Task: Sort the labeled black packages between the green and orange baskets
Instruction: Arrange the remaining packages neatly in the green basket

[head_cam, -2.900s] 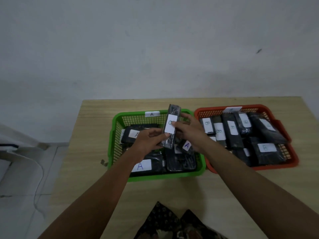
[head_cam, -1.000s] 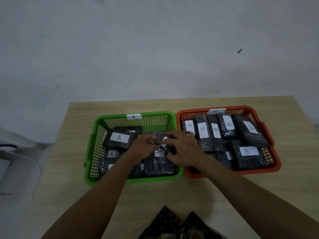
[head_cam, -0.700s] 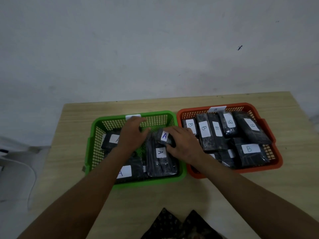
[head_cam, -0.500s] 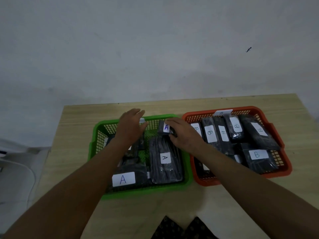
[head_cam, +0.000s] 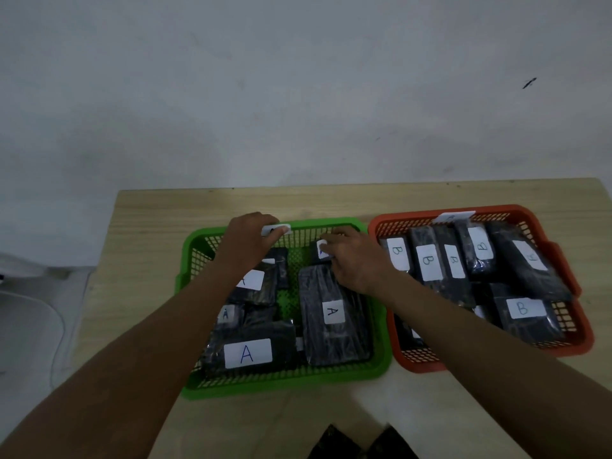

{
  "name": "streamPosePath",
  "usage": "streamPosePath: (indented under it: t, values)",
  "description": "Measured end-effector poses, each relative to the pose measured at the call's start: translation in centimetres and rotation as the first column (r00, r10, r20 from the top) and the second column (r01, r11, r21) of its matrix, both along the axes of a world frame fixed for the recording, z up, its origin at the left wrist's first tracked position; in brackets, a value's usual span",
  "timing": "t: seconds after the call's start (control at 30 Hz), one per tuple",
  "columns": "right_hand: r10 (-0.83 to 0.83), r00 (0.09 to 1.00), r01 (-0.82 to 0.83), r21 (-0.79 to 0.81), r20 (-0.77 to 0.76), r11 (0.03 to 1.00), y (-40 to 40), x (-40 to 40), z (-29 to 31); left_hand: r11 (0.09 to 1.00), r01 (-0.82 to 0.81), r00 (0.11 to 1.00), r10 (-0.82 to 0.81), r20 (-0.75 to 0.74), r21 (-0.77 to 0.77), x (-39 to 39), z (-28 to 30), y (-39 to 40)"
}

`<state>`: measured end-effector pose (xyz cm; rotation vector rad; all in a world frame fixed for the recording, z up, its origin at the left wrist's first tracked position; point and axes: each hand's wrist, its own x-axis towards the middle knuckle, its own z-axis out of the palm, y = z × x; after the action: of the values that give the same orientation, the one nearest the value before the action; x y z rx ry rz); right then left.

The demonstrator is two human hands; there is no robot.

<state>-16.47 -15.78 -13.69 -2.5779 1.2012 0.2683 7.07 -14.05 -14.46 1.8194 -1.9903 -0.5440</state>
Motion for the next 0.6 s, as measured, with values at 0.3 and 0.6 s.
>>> streamPosePath:
  t: [0.3, 0.6]
  values:
    - [-0.163, 0.987, 0.161, -0.101, -0.006, 0.982, 1.5, 1.2, 0.4, 0.992, -0.048, 0.997, 0.055, 0.055, -0.116, 2.2, 0.1, 1.7]
    - [-0.380, 0.893, 0.308, 0.291, 0.239, 0.906, 4.7, 11.3, -1.3, 0.844, -0.531, 0.842, 0.536, -0.067, 0.080, 6.9, 0.1, 6.8]
